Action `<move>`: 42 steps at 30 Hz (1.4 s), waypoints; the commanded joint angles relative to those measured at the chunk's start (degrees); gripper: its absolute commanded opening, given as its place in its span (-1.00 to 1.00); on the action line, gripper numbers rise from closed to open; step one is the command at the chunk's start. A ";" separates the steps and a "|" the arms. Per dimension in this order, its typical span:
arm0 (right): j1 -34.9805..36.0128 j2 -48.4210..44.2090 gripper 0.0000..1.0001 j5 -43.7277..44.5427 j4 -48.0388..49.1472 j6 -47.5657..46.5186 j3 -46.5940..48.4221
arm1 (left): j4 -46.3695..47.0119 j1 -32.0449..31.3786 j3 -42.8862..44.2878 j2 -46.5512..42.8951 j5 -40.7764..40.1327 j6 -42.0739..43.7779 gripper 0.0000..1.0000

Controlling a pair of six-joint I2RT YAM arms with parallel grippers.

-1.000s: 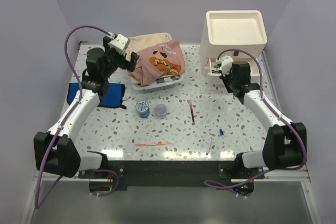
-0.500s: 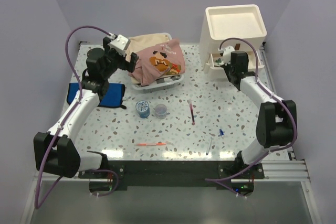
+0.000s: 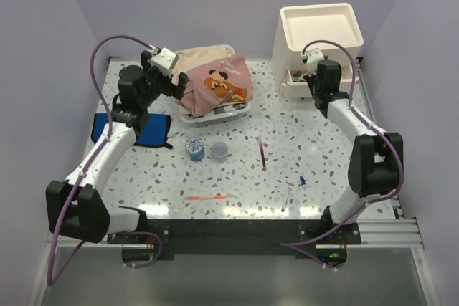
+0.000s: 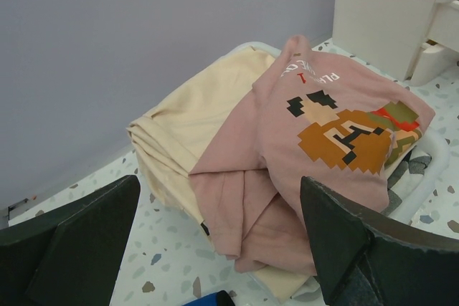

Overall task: Sort the stationery into containers
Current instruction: Close the drawer in the storage box.

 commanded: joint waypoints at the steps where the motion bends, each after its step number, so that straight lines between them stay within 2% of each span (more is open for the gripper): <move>1: -0.05 2.77 -1.00 -0.94 8.53 0.29 5.88 | 1.09 -0.20 1.96 -1.70 -0.48 0.71 0.96; 11: 0.04 8.50 -1.00 -0.95 9.15 -0.24 12.30 | -0.32 -0.20 2.48 -2.58 -1.19 1.94 0.96; 13: 0.04 5.17 -1.00 -2.08 7.49 -1.02 11.26 | -0.58 -0.11 2.74 -2.93 -2.06 2.47 0.97; 18: 0.04 -5.98 -1.00 -11.74 5.46 -0.50 5.11 | 0.12 -0.03 1.61 -3.20 -2.33 2.65 0.96; 21: -0.05 -7.68 -1.00 -15.26 0.28 0.90 3.52 | 1.08 -0.11 0.81 -3.11 -1.63 1.86 0.97; 25: 0.04 -4.36 -1.00 -19.40 -8.41 3.10 4.92 | 1.52 -0.11 0.64 -2.93 -1.28 1.24 0.96; 27: 0.04 -2.85 -1.00 -20.72 -9.49 3.98 5.36 | 1.44 -0.11 0.81 -2.85 -1.27 1.41 0.97; 42: 0.04 9.97 -1.00 -20.46 -4.40 2.40 14.23 | -0.67 0.41 -0.24 -4.25 -2.33 2.03 0.96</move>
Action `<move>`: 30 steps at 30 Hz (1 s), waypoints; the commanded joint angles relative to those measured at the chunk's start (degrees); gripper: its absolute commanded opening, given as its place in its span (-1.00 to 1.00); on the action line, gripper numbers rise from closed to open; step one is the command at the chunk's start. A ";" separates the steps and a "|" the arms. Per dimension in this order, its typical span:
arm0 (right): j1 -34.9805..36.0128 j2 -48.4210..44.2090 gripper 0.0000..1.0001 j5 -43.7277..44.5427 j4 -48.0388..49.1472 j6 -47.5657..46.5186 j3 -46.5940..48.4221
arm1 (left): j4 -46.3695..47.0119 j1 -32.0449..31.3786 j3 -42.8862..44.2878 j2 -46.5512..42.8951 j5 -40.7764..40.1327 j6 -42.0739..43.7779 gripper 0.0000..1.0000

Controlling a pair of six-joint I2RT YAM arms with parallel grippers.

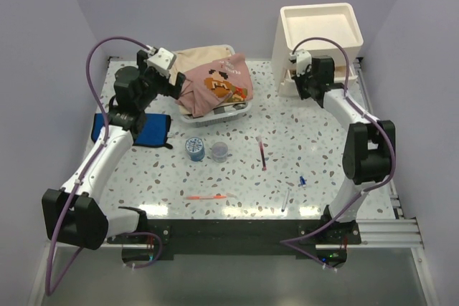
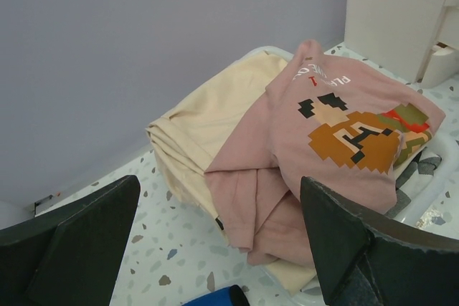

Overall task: Sort the stationery into containers
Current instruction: Close the drawer in the storage box.

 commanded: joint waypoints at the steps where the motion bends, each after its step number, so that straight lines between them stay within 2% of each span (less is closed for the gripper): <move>1: 0.13 2.86 -1.00 -0.20 5.70 0.04 5.71 | 0.84 0.37 -0.24 -1.52 -0.51 0.54 0.96; 9: 0.13 7.70 -1.00 4.98 9.84 -2.51 9.67 | 0.57 0.46 0.64 -0.55 -0.60 0.72 0.97; 20: 0.22 7.44 -1.00 19.74 19.59 -9.19 7.13 | 0.75 0.55 1.60 0.59 -0.43 0.89 0.97; 30: 0.13 10.77 -1.00 22.91 23.46 -9.89 8.61 | 1.63 0.46 1.87 1.47 -0.07 0.45 0.97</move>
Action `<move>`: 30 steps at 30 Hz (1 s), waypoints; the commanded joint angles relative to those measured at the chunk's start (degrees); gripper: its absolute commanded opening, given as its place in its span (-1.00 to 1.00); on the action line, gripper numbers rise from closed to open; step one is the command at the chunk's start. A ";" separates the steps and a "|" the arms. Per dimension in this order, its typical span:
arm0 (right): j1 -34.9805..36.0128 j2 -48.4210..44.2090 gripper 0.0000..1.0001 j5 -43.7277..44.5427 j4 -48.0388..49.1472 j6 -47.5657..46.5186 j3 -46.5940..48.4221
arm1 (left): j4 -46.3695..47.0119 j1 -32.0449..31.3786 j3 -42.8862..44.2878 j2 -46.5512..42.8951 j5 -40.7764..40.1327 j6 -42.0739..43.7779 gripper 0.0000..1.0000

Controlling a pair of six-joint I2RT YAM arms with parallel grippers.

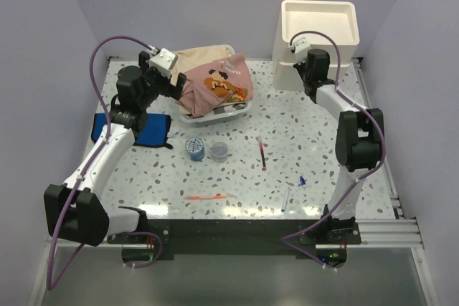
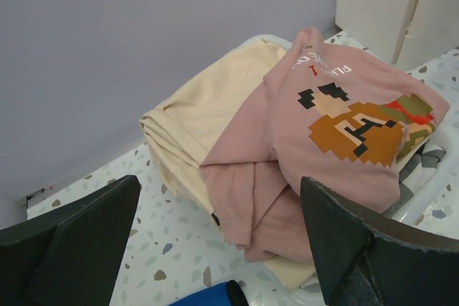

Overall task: Sort the stationery into containers
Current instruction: Close the drawer in the storage box, then open the drawer in the storage box.

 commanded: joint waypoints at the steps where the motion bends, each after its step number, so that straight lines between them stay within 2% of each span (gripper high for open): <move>1: -0.40 2.53 -1.00 5.32 7.57 -1.72 2.98 | 1.82 0.52 1.95 0.03 -0.08 0.54 0.97; 8: -0.40 3.34 -1.00 7.88 10.39 -2.78 3.60 | 1.65 0.52 2.13 0.20 -0.52 1.07 0.97; 13: -0.48 -4.13 -0.97 5.51 0.04 5.38 0.79 | 1.12 0.52 2.75 0.03 -0.69 1.33 0.97; 14: -0.48 -7.53 -0.81 3.50 -2.42 9.66 -0.35 | 1.38 0.52 2.75 -0.06 -0.78 1.42 0.97; 15: -0.57 -9.13 -0.19 2.35 -7.75 11.79 -0.80 | 1.56 0.52 2.75 -0.15 -0.78 1.42 0.97; 16: -0.57 -10.63 0.20 1.38 -9.72 14.08 -1.32 | 1.73 0.52 2.75 -0.32 -0.69 1.33 0.97; 18: -0.66 -14.84 0.53 -1.08 -14.45 20.32 -2.73 | 2.70 0.52 2.40 -0.41 -0.52 0.63 0.97; 23: -1.97 -19.08 0.47 -1.61 -14.49 29.54 -4.67 | 4.98 0.44 1.52 0.11 0.89 -2.18 0.97; 26: -4.26 -17.51 0.31 -3.19 -14.83 33.33 -2.13 | 5.86 0.44 1.25 0.03 1.24 -3.32 0.97; 30: -5.40 -14.34 0.28 -2.67 -13.35 35.02 0.95 | 6.74 0.44 -0.24 -0.41 1.24 -4.03 0.98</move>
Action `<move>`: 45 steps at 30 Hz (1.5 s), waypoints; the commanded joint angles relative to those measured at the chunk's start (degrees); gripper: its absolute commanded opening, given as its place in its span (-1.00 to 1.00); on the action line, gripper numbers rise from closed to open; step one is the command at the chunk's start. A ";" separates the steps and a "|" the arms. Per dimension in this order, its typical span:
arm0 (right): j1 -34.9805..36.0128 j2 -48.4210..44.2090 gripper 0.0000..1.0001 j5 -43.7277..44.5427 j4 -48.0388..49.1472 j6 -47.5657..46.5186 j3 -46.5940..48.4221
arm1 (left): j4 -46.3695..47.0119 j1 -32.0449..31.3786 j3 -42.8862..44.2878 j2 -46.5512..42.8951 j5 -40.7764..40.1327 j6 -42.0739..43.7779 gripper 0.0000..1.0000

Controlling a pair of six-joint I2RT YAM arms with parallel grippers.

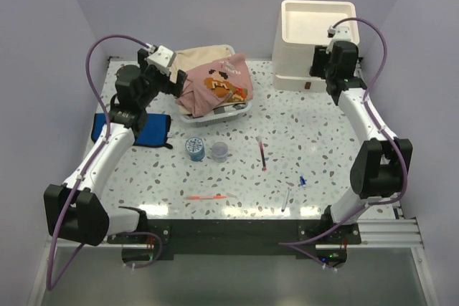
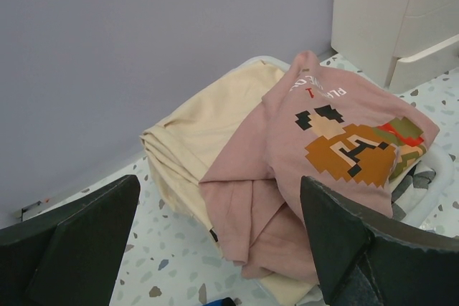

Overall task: Sort the stationery into containers
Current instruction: Open the drawer in the storage box.

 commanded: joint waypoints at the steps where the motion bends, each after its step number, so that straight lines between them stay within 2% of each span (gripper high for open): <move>1: -1.38 4.37 0.28 -0.12 0.01 6.10 3.88 | 4.27 0.44 -1.16 -0.65 0.85 -2.15 0.97; 10: -2.09 10.09 0.29 0.42 8.44 7.86 8.28 | 2.96 0.44 -3.27 -1.71 0.06 -1.71 0.98; 28: -2.00 16.95 0.21 1.82 9.86 7.60 15.49 | 4.27 0.44 -2.75 0.05 -0.55 -1.80 0.98; 31: -2.09 17.21 0.07 1.30 9.86 7.51 15.58 | 4.27 0.44 -2.74 0.05 -0.56 -1.71 0.98; 34: -2.09 17.04 -0.19 0.51 10.30 7.42 15.67 | 4.19 0.44 -2.83 0.05 -0.47 -1.71 0.98; 35: -2.00 16.86 -0.44 0.33 10.39 7.33 15.58 | 4.19 0.44 -2.83 0.05 -0.56 -1.71 0.98; 38: -2.00 15.38 -0.90 0.50 10.21 6.98 14.79 | 4.01 0.44 -2.83 -0.13 -0.38 -1.71 0.98; 39: -2.00 14.84 -1.00 0.94 9.95 6.89 13.92 | 4.18 0.44 -2.83 -0.13 -0.29 -1.80 0.98; 45: -2.00 5.97 -1.00 0.59 7.93 6.89 6.63 | 5.24 0.44 -3.27 -0.65 0.23 -2.32 0.98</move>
